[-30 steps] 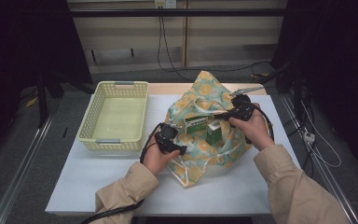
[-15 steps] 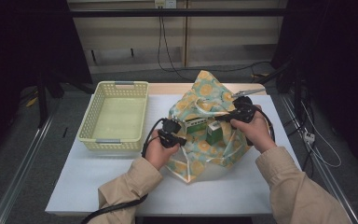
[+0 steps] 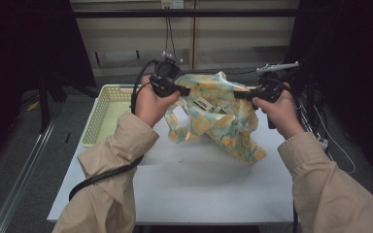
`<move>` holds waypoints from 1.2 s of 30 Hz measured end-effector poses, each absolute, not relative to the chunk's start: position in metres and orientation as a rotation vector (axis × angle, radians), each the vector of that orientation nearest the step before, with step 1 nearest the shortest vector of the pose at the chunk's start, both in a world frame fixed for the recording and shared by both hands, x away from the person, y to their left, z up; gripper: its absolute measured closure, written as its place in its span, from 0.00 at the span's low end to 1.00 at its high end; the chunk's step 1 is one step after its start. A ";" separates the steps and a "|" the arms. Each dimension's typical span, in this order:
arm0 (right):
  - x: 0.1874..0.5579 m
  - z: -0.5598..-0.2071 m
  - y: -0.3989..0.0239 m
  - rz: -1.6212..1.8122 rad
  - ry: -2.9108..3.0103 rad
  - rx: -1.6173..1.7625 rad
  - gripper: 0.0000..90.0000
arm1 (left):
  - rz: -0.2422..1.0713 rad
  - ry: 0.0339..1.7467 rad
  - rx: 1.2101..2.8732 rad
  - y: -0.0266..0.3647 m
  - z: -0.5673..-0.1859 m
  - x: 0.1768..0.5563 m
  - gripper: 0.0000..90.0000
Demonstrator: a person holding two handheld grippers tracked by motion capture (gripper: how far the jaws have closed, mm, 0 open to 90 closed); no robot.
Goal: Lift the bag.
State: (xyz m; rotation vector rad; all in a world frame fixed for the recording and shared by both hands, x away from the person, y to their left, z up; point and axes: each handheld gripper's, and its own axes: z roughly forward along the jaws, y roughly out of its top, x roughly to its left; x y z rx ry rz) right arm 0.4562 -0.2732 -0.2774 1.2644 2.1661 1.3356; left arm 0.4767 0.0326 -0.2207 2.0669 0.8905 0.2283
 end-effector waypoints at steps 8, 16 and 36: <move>0.457 -0.252 -0.262 1.436 2.219 1.211 0.89 | 0.168 0.842 2.067 0.038 -0.225 0.478 0.82; 0.433 -0.272 -0.250 1.479 2.243 1.189 0.27 | 0.238 0.751 2.036 0.074 -0.246 0.441 0.16; 0.343 -0.369 -0.295 1.390 2.234 1.172 0.21 | 0.218 0.676 2.111 0.162 -0.368 0.361 0.07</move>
